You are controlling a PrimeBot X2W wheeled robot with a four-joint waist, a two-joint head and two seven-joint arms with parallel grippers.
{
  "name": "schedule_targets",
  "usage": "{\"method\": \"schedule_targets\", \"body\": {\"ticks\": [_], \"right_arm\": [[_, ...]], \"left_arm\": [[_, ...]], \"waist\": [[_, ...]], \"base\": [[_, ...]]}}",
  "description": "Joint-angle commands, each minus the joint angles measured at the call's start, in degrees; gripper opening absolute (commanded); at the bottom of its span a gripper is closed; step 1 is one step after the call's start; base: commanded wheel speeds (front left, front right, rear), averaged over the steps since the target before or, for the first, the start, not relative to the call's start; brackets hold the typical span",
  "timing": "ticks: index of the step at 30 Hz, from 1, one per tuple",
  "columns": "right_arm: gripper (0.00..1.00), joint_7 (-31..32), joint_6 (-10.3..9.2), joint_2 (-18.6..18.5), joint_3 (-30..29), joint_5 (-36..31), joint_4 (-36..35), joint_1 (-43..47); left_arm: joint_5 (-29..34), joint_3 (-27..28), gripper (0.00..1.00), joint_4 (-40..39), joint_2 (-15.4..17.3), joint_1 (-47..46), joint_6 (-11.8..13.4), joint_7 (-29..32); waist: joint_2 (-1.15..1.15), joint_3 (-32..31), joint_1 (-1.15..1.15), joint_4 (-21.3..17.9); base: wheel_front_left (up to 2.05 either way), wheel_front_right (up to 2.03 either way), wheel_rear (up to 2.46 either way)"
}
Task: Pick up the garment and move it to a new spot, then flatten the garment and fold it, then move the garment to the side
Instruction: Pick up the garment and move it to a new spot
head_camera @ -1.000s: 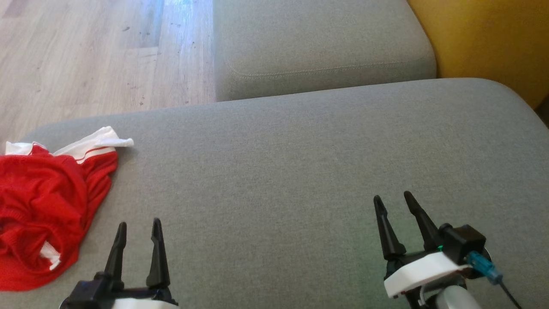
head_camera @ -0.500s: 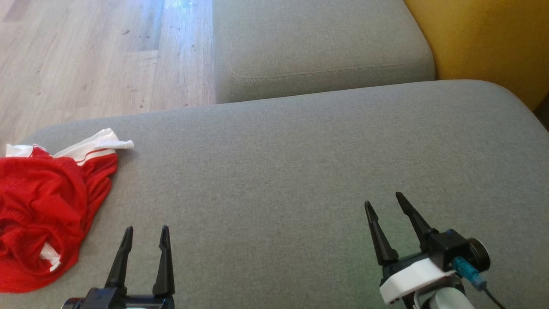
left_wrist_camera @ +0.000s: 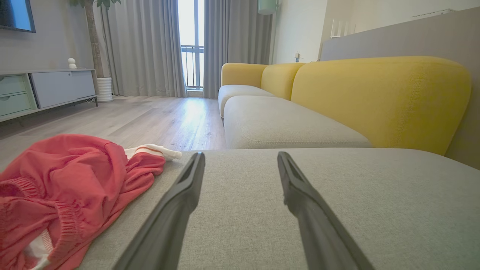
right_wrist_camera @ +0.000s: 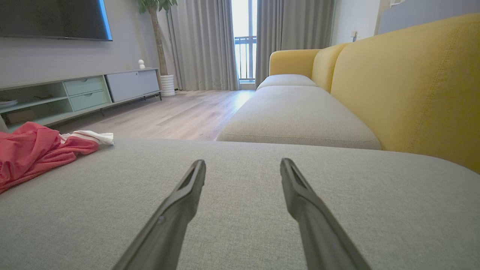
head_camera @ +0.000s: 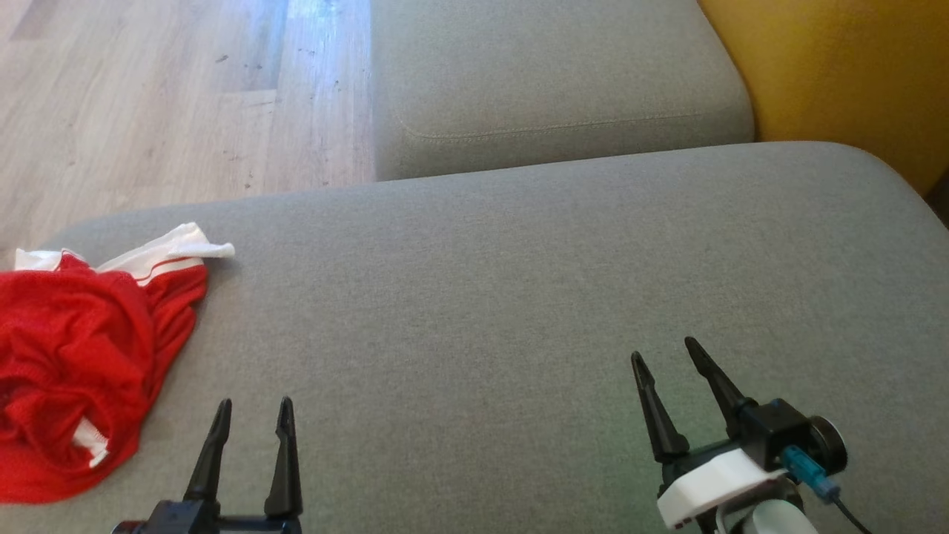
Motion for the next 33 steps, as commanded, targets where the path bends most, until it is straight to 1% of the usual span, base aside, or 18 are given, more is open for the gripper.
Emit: {"method": "schedule_targets", "body": {"ticks": [1, 7, 15, 16, 22, 23, 28, 33], "right_arm": [[1.0, -0.6, -0.04, -0.4, 1.2, 0.0, -1.6, -1.3], [1.0, -0.6, -0.04, -0.4, 1.5, 0.1, -1.4, -0.4], [1.0, -0.6, -0.04, -0.4, 2.3, 1.0, -1.4, 0.8], [1.0, -0.6, -0.04, -0.4, 2.3, 1.0, -1.4, 0.8], [1.0, -0.6, -0.04, -0.4, 3.5, 2.3, -1.6, 1.5], [1.0, -0.6, -0.04, -0.4, 3.7, 2.7, -1.7, 1.7], [1.0, -0.6, -0.04, -0.4, 4.3, 3.6, -1.8, 2.0], [1.0, -0.6, -0.04, -0.4, 5.5, 3.8, -1.8, 0.9]], "left_arm": [[-0.2, 2.0, 1.0, -1.5, 0.3, -1.9, -0.1, -0.6], [-0.8, 3.7, 1.0, -1.0, 0.3, -1.6, -0.1, -0.6], [0.2, 5.4, 1.0, -1.1, 0.3, -0.3, -0.3, -0.6], [0.2, 5.4, 1.0, -1.1, 0.3, -0.3, -0.3, -0.6], [1.3, 7.1, 1.0, -1.1, 0.5, 0.5, -0.7, -0.6], [1.6, 7.6, 1.0, -1.3, 0.6, 0.6, -0.9, -0.6], [2.0, 9.1, 1.0, -1.7, 0.9, 1.3, -1.1, -0.6], [2.0, 11.3, 1.0, -2.7, 0.8, 1.9, -0.9, -0.6]], "waist": [[0.0, -0.1, 0.0, 0.5], [0.0, -0.6, 0.0, 3.5], [0.0, -1.5, 0.0, 10.2], [0.0, -1.5, 0.0, 10.2], [0.0, -2.3, 0.0, 16.1], [0.0, -2.5, 0.0, 18.2], [0.0, -3.0, 0.0, 22.4], [0.0, -1.9, 0.0, 24.4]], "base": [[0.0, 0.0, 0.0], [0.0, 0.0, 0.0], [0.0, 0.0, 0.0], [0.0, 0.0, 0.0], [0.0, 0.0, 0.0], [0.0, 0.0, 0.0], [0.0, 0.0, 0.0], [0.0, 0.0, 0.0]]}}
